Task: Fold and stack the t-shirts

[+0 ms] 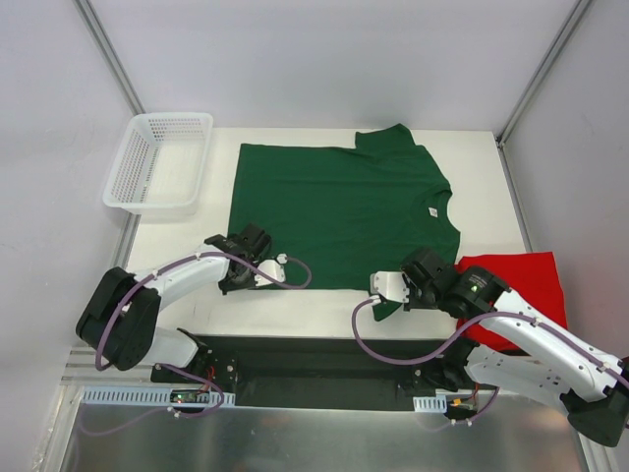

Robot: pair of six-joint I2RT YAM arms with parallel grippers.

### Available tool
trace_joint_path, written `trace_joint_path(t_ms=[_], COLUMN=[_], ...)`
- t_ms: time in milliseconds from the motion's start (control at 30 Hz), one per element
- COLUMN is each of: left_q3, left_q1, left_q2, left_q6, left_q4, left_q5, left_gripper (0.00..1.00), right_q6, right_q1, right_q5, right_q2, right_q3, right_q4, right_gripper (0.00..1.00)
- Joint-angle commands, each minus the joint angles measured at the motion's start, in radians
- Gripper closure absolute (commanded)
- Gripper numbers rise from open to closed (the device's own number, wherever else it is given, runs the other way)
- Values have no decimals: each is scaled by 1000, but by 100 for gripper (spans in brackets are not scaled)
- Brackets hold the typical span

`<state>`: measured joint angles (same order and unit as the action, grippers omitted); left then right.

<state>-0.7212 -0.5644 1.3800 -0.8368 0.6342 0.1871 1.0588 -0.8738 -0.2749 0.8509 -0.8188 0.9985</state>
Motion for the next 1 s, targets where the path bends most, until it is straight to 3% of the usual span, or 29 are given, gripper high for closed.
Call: trace_joint_path(t_ms=[0, 967], left_q3=[12, 54], left_q1=[-9, -11], left_q2=[-50, -220], left_q6=[-5, -39], left_q4=[22, 21], left_q5=[40, 135], left_gripper=[100, 100], right_q6=[0, 4], right_q1=[4, 79], right_q5=[-14, -132], right_q2=[-9, -61], right_q3=[9, -97], right_q4=[-17, -37], right_gripper=[99, 99])
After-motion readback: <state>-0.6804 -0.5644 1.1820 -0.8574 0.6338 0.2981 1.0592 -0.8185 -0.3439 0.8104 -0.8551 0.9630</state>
